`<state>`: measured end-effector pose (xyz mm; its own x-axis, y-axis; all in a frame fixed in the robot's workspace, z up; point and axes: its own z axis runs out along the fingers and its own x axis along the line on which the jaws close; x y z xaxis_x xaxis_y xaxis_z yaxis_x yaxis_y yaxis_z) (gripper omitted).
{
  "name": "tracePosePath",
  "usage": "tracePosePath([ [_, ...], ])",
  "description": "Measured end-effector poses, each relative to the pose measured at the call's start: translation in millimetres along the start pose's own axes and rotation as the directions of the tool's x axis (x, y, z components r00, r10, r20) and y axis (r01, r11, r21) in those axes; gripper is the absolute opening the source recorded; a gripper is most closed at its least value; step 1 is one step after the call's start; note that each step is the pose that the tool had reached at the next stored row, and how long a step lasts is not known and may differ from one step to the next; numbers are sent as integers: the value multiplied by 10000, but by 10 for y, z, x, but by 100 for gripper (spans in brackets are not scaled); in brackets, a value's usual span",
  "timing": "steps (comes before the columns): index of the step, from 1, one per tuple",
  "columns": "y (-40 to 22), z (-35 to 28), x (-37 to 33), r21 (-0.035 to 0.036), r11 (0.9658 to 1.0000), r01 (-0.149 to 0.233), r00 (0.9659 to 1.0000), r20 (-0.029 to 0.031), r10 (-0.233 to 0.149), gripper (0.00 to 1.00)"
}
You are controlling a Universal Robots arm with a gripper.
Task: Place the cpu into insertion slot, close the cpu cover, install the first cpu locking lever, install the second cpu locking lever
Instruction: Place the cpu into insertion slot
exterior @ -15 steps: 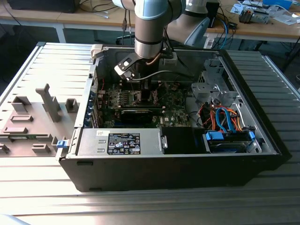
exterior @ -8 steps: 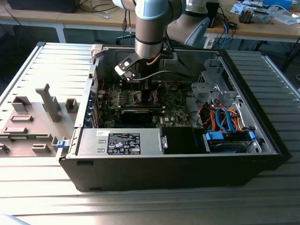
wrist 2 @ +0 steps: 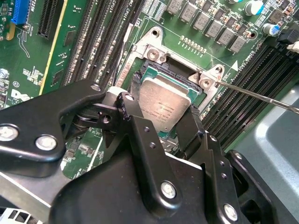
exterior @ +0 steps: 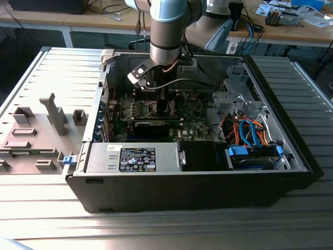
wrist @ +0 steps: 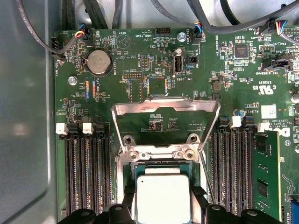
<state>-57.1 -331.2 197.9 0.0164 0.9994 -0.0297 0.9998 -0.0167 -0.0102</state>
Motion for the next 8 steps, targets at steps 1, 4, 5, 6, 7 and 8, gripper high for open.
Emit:
tracePosePath([
  [1, 0, 0, 0, -1, 10000, 0, 10000, 0, 0, 54],
  [4, 0, 0, 0, 0, 10000, 0, 10000, 0, 0, 54],
  [5, 0, 1, 0, 0, 10000, 0, 10000, 0, 0, 54],
  [6, 0, 1, 0, 0, 10000, 0, 10000, 0, 0, 54],
  [7, 0, 1, 0, 0, 10000, 0, 10000, -1, 0, 54],
  [8, 2, 3, 1, -11, 10000, 1, 10000, -6, -1, 55],
])
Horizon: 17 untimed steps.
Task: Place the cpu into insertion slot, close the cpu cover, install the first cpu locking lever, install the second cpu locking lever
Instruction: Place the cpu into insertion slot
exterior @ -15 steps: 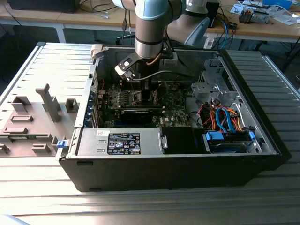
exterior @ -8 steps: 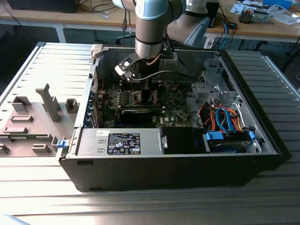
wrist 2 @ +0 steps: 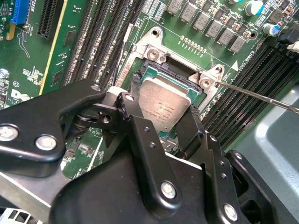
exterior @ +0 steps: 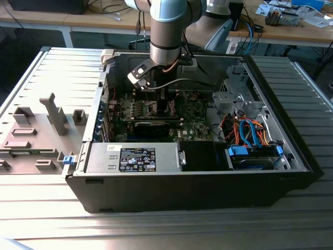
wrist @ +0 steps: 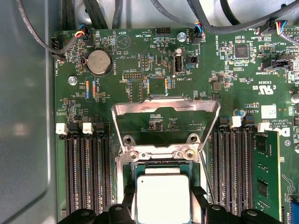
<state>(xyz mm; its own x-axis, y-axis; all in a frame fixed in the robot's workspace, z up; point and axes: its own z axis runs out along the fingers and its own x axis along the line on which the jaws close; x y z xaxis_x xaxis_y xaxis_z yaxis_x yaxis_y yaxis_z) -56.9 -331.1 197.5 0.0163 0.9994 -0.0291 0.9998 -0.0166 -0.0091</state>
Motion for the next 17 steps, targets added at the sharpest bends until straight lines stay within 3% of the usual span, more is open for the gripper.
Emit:
tracePosePath([
  [1, 0, 1, 1, 0, 10000, 1, 10000, -4, -1, 55],
  [2, 0, 1, 0, 6, 10000, 1, 10000, -1, -1, 62],
  [10, -2, -1, -1, 11, 10000, 0, 10000, 5, 0, 63],
  [11, -2, -1, -1, 11, 10000, -1, 10000, 5, 1, 69],
  [17, -2, -1, -1, 11, 10000, -1, 10000, 6, 1, 69],
])
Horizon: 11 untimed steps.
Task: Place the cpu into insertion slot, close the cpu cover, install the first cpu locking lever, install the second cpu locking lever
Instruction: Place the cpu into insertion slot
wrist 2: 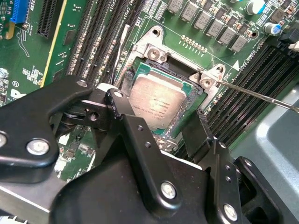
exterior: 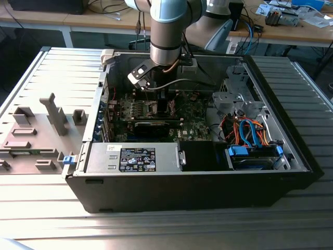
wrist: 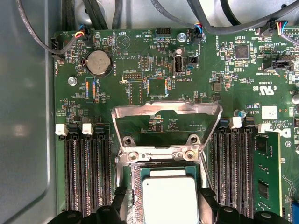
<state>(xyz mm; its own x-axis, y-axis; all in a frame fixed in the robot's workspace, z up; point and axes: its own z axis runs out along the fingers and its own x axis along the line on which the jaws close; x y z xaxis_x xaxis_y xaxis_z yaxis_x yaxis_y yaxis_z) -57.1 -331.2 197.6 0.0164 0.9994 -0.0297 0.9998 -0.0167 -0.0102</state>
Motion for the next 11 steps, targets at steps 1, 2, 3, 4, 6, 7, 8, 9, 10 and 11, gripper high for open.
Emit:
tracePosePath([
  [1, 0, 0, 0, 0, 10000, 0, 10000, 0, 0, 69],
  [2, 0, 0, 0, 0, 10000, 0, 10000, 0, 0, 69],
  [3, 0, -3, 1, -2, 10000, 0, 10000, -2, 0, 69],
  [4, 0, -28, -1, -1, 10000, 0, 10000, 0, 0, 69],
  [6, 0, -54, -1, -1, 10000, 1, 10000, 0, -1, 69],
  [7, -1, -65, -2, -1, 10000, 0, 10000, 0, 0, 69],
  [8, -1, -76, -2, -1, 10000, 0, 10000, -1, 0, 69],
  [9, -1, -76, -2, -1, 10000, 0, 10000, -1, 0, 69],
  [10, -1, -77, -2, 0, 10000, 0, 10000, -1, 0, 69],
  [11, -1, -78, -2, 0, 10000, 0, 10000, 0, 0, 69],
])
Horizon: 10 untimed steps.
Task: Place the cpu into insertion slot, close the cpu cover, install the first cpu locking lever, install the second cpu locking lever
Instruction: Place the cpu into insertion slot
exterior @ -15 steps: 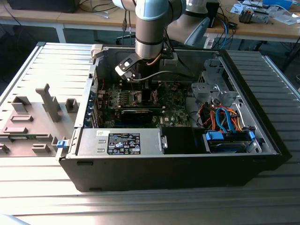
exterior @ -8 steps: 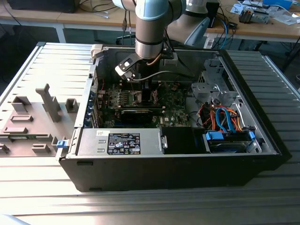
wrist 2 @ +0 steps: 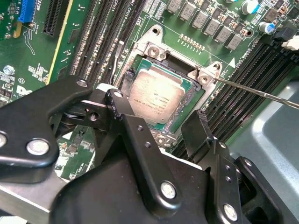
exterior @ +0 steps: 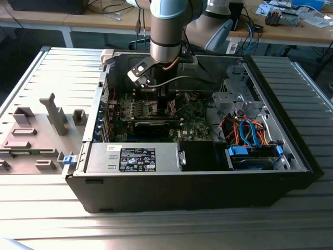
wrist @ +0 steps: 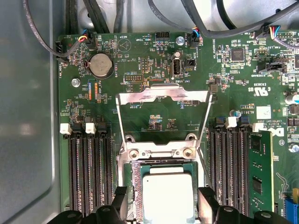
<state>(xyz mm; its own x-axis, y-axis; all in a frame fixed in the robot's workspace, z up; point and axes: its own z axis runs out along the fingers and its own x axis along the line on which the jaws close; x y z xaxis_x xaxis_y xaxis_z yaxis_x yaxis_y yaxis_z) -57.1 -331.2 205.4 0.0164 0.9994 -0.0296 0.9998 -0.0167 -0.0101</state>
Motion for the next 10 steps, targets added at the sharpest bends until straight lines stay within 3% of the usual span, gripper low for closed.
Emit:
tracePosePath([
  [10, 5, -6, 0, 11, 10000, 2, 10000, 2, -2, 69],
])
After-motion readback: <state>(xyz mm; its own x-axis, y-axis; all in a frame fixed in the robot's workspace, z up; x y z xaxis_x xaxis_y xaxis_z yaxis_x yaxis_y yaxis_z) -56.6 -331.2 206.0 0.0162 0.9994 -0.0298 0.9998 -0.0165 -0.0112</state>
